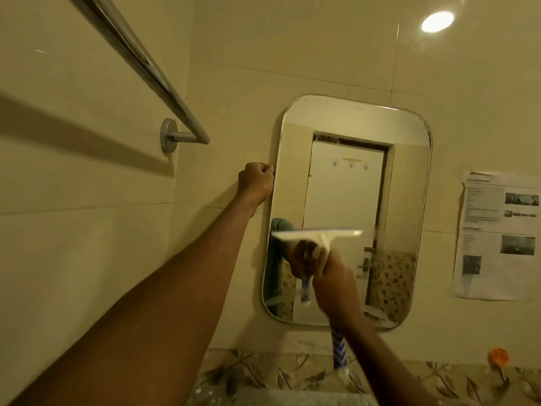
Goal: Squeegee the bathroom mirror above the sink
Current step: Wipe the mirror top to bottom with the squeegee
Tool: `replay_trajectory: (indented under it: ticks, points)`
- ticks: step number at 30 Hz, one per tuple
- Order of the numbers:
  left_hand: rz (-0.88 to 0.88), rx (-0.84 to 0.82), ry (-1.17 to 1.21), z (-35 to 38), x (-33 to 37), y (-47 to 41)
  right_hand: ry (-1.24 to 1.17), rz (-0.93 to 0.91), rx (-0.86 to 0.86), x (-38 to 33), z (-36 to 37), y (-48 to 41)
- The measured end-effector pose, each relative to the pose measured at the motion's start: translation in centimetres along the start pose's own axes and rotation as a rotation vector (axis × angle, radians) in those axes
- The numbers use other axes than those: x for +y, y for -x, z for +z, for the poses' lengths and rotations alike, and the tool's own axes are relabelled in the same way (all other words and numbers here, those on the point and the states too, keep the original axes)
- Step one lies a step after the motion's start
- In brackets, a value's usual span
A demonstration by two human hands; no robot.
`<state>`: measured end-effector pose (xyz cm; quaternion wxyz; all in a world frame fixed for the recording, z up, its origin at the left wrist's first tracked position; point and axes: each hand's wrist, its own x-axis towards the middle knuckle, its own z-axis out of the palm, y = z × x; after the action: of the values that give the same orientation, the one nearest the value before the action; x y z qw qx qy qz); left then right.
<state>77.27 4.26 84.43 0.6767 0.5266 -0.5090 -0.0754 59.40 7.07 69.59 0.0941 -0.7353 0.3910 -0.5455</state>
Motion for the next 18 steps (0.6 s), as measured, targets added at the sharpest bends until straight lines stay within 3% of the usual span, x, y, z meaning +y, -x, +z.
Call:
replay_trajectory:
  ticks: [5,12,18]
  points:
    - [0.048,0.005,-0.043,0.0,0.2,0.6,0.059,0.098,-0.036,0.4,0.4,0.8]
    - [0.044,-0.011,-0.031,0.0,0.2,0.2,0.013,-0.042,0.15,-4.8,-4.2,-8.8]
    - [0.031,-0.02,-0.024,-0.1,-0.3,-0.8,0.034,0.016,0.052,-0.1,0.7,-0.3]
